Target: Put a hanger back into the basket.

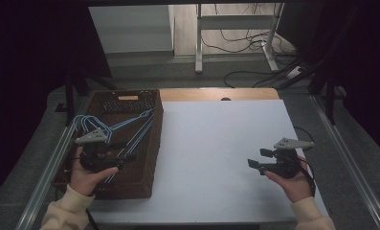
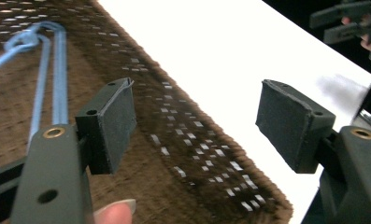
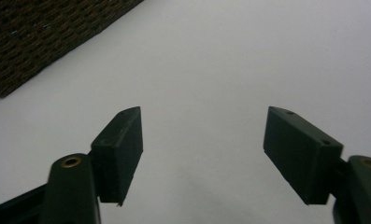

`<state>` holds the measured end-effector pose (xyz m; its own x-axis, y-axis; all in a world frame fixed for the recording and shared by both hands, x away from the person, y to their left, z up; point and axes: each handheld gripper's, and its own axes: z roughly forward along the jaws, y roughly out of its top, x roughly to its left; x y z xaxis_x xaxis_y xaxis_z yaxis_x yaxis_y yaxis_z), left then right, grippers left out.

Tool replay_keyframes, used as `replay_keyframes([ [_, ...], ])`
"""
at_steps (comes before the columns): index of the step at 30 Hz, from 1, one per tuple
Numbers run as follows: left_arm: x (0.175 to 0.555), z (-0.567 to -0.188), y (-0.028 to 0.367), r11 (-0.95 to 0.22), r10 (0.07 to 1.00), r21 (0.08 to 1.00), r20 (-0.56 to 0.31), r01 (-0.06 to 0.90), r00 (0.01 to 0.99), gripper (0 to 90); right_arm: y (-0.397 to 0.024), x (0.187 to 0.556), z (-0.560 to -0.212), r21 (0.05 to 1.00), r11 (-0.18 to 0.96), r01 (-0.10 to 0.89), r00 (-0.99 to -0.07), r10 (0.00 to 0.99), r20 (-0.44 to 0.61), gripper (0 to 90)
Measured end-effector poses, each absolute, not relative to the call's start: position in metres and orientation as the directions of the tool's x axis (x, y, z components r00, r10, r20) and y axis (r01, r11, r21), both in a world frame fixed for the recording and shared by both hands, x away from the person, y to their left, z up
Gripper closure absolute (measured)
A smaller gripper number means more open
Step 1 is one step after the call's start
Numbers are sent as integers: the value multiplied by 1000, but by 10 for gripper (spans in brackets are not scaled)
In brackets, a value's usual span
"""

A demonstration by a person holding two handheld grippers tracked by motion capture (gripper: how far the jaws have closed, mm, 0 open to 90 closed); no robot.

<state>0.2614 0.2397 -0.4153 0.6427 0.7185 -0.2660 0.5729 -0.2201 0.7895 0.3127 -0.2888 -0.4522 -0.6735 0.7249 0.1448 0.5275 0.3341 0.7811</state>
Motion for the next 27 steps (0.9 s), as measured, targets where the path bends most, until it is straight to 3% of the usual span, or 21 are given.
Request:
replay_keyframes([
  [9,260,-425,217,-272,679,772,-269,574,683,281,-295,309,-452,781,355,514,-709,689,153,267],
  [27,257,-430,213,-269,674,778,-269,568,688,275,-299,311,-452,797,349,492,-711,689,137,269],
])
